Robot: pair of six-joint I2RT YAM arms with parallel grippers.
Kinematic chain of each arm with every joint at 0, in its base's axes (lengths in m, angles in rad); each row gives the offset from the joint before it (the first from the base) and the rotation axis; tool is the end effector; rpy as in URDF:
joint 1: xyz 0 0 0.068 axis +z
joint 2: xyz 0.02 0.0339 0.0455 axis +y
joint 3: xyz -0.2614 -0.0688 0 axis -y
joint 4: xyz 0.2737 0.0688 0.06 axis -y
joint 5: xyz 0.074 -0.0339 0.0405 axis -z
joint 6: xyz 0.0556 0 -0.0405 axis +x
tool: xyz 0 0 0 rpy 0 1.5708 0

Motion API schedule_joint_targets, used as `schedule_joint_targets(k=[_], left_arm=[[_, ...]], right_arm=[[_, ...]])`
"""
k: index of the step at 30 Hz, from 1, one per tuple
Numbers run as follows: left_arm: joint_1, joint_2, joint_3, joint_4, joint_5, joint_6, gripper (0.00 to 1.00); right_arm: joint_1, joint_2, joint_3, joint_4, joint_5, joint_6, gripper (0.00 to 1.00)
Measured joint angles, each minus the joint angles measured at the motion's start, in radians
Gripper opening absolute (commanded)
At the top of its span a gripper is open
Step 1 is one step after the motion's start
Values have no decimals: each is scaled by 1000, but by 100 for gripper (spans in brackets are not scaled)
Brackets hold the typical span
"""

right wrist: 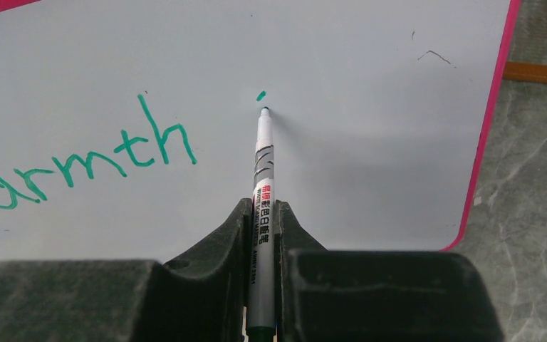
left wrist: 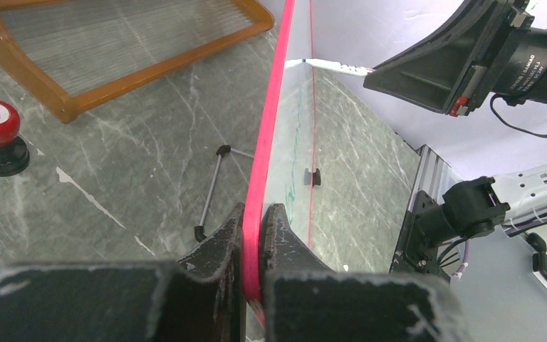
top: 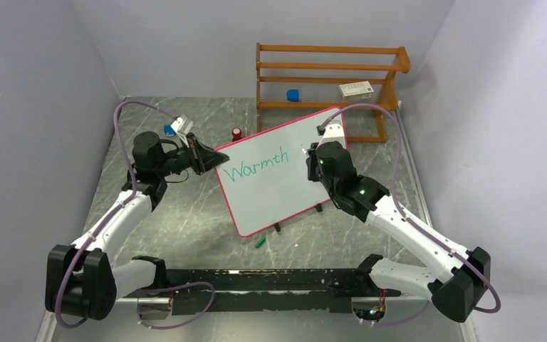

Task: Write a sentence on the whiteboard

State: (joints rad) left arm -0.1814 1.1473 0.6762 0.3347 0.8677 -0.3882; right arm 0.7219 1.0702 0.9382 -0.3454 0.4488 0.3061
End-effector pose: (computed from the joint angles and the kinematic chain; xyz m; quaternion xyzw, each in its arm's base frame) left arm 0.2802 -0.0945 0.2661 0.2042 0.7087 -0.4716 0.4833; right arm 0.2291 0.1695 0.3093 -0.0587 0.8388 0.0837 0.5348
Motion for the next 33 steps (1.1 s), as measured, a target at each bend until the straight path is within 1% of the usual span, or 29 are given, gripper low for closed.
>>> schedule_joint_targets(k=[33], left_arm=[[0, 0, 0, 0, 0, 0, 5]], right_arm=[[0, -30, -32, -33, 5, 24, 0]])
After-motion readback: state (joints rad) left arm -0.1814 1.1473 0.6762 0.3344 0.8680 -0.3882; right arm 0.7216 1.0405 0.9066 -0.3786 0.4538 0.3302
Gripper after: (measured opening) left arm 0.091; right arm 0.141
